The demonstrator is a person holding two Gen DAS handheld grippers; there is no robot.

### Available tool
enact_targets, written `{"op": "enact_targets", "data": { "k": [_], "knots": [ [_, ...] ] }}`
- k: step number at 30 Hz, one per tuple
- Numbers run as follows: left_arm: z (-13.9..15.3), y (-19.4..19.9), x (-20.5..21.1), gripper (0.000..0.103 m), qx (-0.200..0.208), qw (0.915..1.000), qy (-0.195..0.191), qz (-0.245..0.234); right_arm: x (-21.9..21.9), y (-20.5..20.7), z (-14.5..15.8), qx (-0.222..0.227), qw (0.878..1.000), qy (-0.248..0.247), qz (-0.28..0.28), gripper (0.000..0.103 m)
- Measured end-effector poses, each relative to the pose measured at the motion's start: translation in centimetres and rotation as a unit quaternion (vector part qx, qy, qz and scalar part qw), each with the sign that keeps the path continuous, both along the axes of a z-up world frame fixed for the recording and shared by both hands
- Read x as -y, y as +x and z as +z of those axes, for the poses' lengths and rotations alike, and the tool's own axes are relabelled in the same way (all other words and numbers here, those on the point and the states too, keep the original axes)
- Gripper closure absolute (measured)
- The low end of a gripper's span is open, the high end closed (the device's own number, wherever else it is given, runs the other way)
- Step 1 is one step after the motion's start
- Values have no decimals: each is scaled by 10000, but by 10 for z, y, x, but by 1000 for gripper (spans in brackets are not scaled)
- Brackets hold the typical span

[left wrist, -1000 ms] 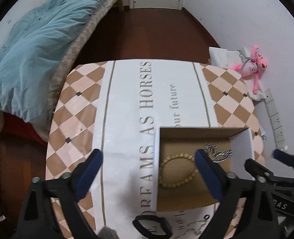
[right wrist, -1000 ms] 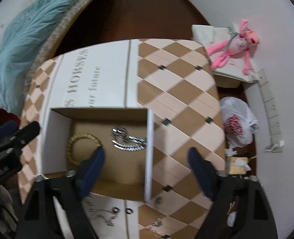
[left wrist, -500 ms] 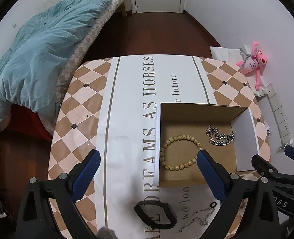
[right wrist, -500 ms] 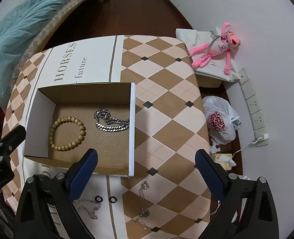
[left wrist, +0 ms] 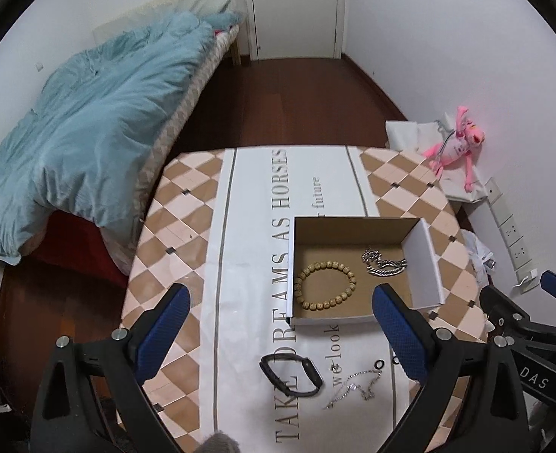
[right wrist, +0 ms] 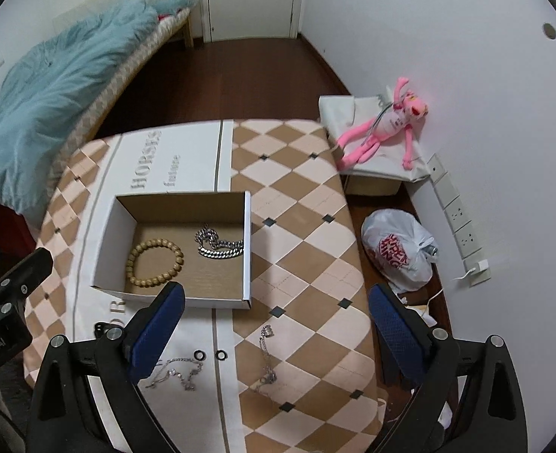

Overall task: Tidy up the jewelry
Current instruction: 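Move the left tool out of the box toward the black watch band, then close the left tool on the black watch band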

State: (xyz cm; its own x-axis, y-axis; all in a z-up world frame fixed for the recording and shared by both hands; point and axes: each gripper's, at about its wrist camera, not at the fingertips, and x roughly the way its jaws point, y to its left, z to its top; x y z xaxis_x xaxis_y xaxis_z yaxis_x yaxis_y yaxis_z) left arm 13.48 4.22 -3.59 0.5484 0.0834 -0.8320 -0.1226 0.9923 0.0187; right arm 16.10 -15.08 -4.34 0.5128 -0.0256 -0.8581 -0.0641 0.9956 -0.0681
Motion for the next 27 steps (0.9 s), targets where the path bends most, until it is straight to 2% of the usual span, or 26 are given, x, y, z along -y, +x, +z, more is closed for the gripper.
{"op": "enact_targets", "data": {
  "k": [7,10,13,16,21,24,27],
  "knots": [
    [33,-30,1,4,270,9996,-85,-4,3,-31,37,328,9994,125,6,4],
    [39,-40,-2,4,286,9995,-69,101,6,-41,42,336,9992,229,-27,4],
    [34,-50,-6,4,305,9993,7,199,9,-50,34,237,9993,293,-71,4],
    [18,-55,-11,4,161,9995,93,245,13,-56,12,-48,9992,360,-159,4],
    [-35,-63,-23,4,-339,9982,259,411,22,-63,-39,-504,9968,535,-318,5],
    [-70,-61,-31,5,-714,9962,104,493,23,-64,-69,-728,9946,636,-383,31],
    [-98,-55,-33,5,-958,9940,-172,505,21,-61,-96,-898,9921,789,-387,36]
  ]
}}
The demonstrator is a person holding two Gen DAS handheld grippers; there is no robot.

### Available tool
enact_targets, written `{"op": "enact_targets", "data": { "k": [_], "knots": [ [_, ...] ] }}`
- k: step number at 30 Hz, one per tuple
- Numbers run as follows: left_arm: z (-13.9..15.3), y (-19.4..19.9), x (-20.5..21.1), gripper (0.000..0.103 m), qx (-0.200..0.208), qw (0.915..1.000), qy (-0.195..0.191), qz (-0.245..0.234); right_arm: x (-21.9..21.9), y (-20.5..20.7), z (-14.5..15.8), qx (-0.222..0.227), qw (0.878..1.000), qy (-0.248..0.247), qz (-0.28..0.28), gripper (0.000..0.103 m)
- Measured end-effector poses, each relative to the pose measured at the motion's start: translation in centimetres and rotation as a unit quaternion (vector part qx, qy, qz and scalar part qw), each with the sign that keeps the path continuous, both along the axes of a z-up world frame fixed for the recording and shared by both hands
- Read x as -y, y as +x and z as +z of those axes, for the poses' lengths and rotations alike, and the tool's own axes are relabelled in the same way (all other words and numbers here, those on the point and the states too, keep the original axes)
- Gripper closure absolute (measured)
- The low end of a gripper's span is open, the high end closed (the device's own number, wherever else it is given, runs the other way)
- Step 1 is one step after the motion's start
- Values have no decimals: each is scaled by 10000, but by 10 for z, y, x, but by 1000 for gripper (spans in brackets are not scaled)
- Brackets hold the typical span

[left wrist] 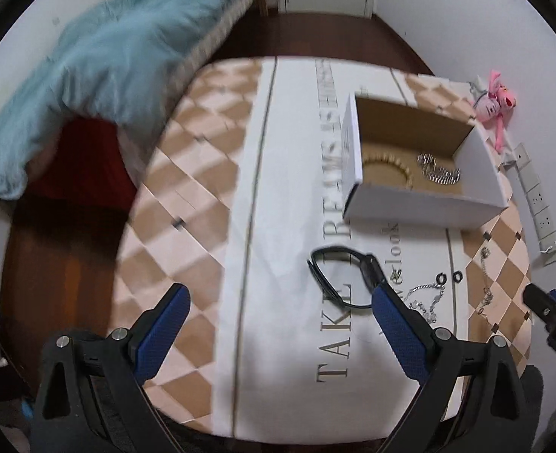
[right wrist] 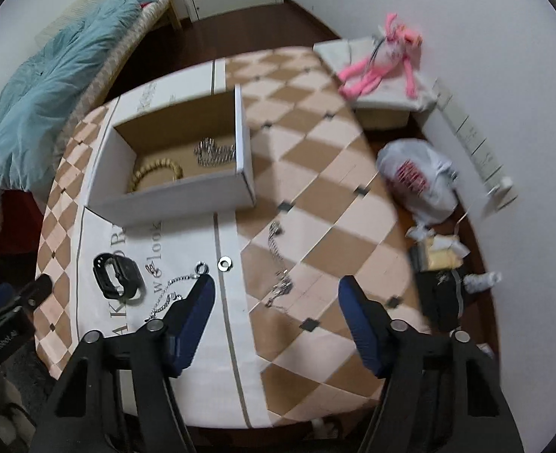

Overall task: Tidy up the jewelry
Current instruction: 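Close the left tool on the black watch band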

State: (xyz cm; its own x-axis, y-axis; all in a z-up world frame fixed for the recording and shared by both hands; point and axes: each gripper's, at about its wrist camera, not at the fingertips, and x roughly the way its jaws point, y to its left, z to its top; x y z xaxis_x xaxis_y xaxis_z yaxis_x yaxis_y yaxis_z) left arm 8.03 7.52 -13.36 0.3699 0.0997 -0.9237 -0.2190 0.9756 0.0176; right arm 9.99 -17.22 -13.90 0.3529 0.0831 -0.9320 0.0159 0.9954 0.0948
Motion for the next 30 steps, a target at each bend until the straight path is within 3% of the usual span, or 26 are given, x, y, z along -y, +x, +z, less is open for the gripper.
{"op": "enact_targets", "data": {
  "k": [3,7,9,10,12,14,18,25,27,30],
  "knots": [
    [-20,9,3,13,-137,9995,-279,-45,-7,2,-20,-94,9998,148,74,36],
    [-41,24,7,14,-311,9986,-429,-57,-17,7,-39,-152,9993,309,139,36],
    [-51,30,8,39,-418,9980,-472,-52,-22,9,-45,-136,9992,331,183,36],
    [-55,31,8,45,-463,9976,-518,-58,-25,10,-47,-126,9991,339,215,36],
    [-63,32,8,78,-517,9965,-648,-109,-33,11,-51,-110,9990,314,283,36],
    [-63,29,10,87,-426,9973,-551,-223,-39,12,-56,-172,9987,351,322,36],
    [-63,20,7,95,-378,9979,-448,-268,-54,11,-62,-154,9984,282,460,36],
    [-65,-3,-13,96,-221,9992,74,-321,-79,6,-73,-42,9965,-385,739,37],
    [-66,-10,-18,96,-190,9993,120,-288,-82,5,-73,23,9964,-382,757,39],
    [-68,-14,-19,96,-172,9995,130,-252,-86,3,-71,105,9953,-339,897,56]
  ]
}}
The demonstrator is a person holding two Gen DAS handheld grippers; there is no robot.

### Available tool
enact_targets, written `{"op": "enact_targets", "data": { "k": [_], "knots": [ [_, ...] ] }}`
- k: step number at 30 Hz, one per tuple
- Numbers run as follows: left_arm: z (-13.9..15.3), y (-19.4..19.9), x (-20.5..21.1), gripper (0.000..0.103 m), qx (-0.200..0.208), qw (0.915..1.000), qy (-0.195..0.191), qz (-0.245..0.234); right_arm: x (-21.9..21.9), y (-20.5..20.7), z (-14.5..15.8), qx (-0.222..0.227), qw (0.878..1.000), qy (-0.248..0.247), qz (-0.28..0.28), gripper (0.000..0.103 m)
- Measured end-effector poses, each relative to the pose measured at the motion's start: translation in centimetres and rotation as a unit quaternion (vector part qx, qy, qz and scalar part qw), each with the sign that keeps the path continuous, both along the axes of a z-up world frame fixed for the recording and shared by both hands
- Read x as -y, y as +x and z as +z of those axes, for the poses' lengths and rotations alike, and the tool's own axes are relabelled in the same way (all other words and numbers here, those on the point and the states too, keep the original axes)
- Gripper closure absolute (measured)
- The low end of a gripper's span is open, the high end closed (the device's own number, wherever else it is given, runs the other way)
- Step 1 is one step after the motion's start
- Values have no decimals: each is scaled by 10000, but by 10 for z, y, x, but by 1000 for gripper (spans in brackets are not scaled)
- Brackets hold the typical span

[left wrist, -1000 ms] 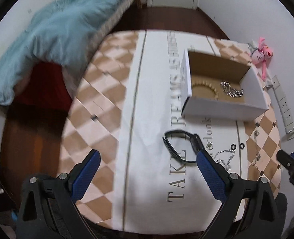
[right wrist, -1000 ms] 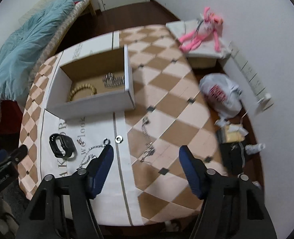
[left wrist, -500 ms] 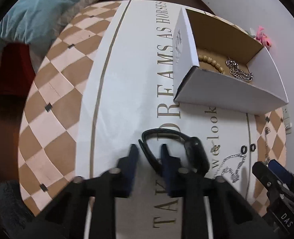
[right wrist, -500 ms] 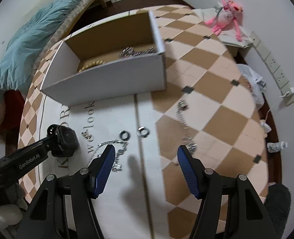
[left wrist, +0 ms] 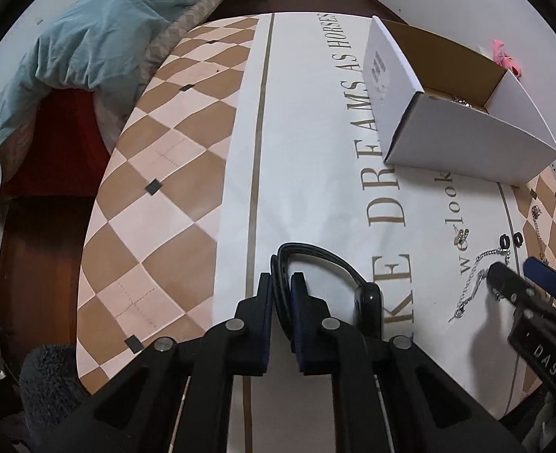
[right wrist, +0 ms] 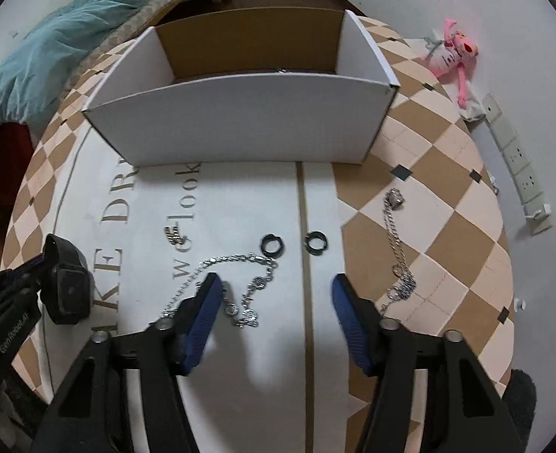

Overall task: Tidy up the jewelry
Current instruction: 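Close the left tool on the black watch band, then grasp the thin silver chain necklace with the right tool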

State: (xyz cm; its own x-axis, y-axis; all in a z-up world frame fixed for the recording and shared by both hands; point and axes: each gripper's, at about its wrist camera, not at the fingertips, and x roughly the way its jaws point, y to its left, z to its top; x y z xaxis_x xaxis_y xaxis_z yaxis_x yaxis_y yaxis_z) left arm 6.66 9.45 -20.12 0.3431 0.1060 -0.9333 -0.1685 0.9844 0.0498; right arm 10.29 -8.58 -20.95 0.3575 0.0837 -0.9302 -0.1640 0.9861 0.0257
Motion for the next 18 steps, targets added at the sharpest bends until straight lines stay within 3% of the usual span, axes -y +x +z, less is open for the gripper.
{"op": "enact_targets", "data": {
  "k": [2,3,4,6,7,13,18],
  "knots": [
    [0,7,4,96,10,10000,23,-6,-6,-3,1,24,9999,51,112,72],
    [0,7,3,96,12,10000,19,-4,-10,-4,1,11,9997,127,184,90],
    [0,7,3,96,9,10000,-1,1,-13,-7,1,11,9997,141,211,98],
    [1,7,2,96,19,10000,-13,0,-18,-9,1,63,9997,50,239,98],
    [3,6,2,97,31,10000,-18,-7,-15,-8,2,41,9996,201,194,103],
    [15,-6,5,98,148,9999,-17,-83,24,-10,24,-29,9938,1097,-176,103],
    [23,-12,10,98,191,9996,-184,-119,44,-10,53,140,9897,1407,-205,103]
  ]
}}
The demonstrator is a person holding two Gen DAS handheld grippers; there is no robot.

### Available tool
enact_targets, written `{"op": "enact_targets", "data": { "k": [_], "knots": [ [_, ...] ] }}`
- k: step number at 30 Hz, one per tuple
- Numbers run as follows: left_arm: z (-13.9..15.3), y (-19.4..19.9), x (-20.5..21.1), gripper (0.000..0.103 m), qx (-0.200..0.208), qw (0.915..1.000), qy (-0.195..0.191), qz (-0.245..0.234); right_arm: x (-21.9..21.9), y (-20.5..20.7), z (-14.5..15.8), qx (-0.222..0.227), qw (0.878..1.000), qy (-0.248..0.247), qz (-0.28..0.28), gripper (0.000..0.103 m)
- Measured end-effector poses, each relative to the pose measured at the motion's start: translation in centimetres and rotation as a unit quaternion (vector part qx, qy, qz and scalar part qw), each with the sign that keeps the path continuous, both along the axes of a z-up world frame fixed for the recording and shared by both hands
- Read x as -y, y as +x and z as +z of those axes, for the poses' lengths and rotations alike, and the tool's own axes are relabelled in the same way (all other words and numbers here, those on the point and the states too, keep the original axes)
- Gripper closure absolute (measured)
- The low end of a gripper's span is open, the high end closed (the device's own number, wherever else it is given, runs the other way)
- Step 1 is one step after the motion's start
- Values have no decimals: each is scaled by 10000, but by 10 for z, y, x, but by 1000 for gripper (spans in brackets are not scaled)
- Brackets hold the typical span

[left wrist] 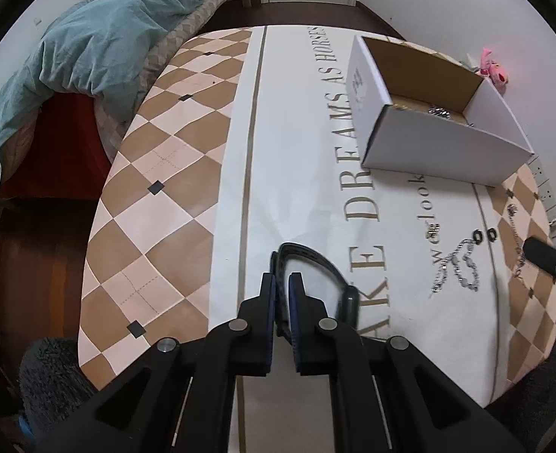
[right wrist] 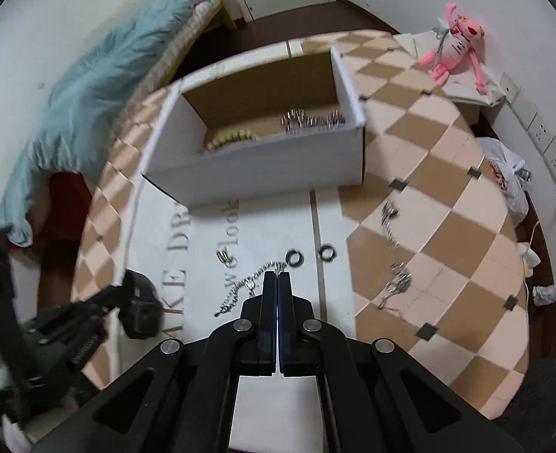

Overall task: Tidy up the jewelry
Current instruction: 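Grasp the thin silver chain necklace with the right tool, then carry the watch band and chain into the box and open both tools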

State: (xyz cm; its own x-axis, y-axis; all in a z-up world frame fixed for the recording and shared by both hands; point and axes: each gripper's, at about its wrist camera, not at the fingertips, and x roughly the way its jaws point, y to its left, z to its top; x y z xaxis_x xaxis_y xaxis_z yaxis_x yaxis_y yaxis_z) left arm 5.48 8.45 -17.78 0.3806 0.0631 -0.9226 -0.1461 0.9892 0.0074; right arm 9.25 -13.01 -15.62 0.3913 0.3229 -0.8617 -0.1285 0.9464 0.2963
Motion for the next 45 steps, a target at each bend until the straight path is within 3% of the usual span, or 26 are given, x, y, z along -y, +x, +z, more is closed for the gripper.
{"op": "enact_targets", "data": {
  "k": [4,6,9,11,13,17,20,22,26,35,45],
  "knots": [
    [11,1,4,98,98,9999,-68,-56,6,5,17,27,9998,217,21,103],
    [15,2,6,98,151,9998,-44,-87,4,13,11,-232,9987,441,140,103],
    [16,6,8,98,175,9998,70,-108,-12,19,-6,-422,9983,77,406,101],
    [11,7,7,98,136,9998,136,-101,-25,19,-20,-458,9974,-133,539,94],
    [5,7,4,98,93,9995,273,-87,-38,17,-33,-402,9958,-471,669,72],
    [-5,6,-4,98,-19,9995,328,-11,-53,14,-51,-367,9933,-777,777,69],
    [-6,3,-6,98,-13,9992,393,-3,-63,10,-51,-187,9901,-1118,833,70],
    [-7,3,-8,98,-26,9993,382,7,-64,7,-52,-43,9879,-1315,820,94],
    [-6,3,-7,98,-21,9994,354,3,-54,6,-48,-19,9923,-1021,698,100],
    [15,0,1,99,179,9997,156,-110,-13,0,-2,188,9991,-171,345,100],
    [74,11,7,99,644,9961,-528,-280,7,9,70,665,9970,260,282,100]
  ]
}}
